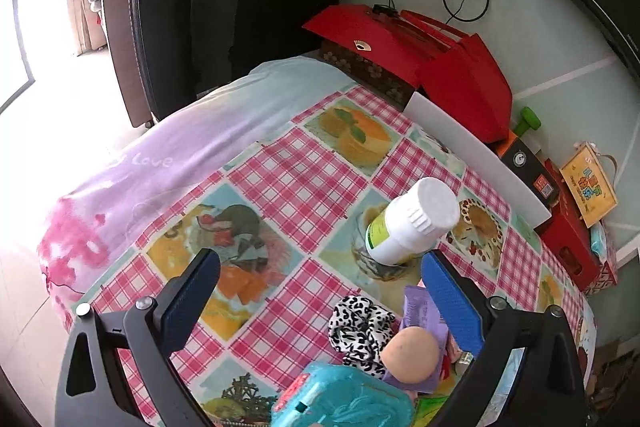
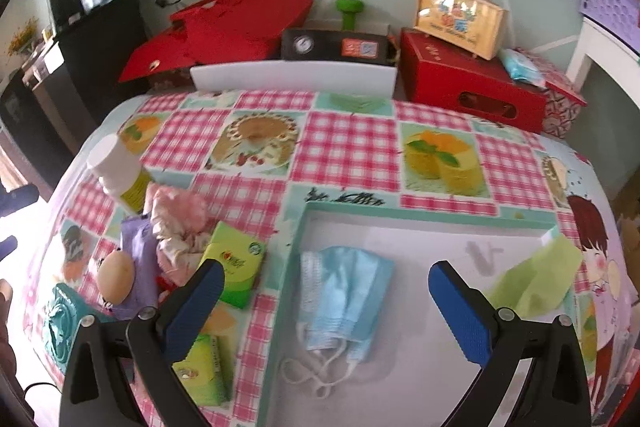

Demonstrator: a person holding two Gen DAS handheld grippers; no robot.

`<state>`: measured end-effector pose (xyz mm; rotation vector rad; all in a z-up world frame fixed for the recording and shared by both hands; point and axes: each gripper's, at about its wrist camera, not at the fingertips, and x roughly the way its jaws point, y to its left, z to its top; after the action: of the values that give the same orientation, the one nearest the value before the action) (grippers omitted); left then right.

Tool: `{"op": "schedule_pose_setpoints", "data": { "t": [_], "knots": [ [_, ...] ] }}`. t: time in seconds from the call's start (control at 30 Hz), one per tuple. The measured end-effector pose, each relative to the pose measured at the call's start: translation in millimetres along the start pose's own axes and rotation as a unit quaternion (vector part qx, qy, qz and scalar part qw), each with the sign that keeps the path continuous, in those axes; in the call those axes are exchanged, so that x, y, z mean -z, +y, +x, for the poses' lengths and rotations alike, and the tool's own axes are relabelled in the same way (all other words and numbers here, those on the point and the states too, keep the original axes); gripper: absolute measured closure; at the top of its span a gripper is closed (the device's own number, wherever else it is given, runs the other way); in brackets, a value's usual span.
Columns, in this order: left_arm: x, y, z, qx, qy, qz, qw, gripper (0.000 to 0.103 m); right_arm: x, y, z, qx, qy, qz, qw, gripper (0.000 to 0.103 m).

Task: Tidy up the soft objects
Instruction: 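Move the left tool toward the beige makeup sponge and open it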

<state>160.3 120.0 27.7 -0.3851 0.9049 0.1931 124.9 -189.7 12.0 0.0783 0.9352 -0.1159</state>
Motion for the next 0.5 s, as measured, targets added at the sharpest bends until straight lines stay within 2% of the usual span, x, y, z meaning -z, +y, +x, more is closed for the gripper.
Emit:
{"op": "schedule_pose_setpoints", "data": {
  "t": [0.2,0.3,0.4,0.5],
  "knots": [
    [0,2,3,0.014,-0.001,0.001,0.9999,0.003,5,28,9,-0.006,0.011,-0.039,0.999,0.0],
    [3,-6,7,0.028,0.006,0.017,0.9994,0.002,7,36,16,-0.01,0.019,-0.052,0.998,0.0],
    [8,-25,14,0.031,0.037,0.062,0.9969,0.002,8,39,22,-0.018,0.025,-0.054,0.998,0.0],
    [16,-46,23,0.012,0.067,0.119,0.9906,0.003,8,37,27,-0.027,0.027,-0.051,0.998,0.0]
  ]
}}
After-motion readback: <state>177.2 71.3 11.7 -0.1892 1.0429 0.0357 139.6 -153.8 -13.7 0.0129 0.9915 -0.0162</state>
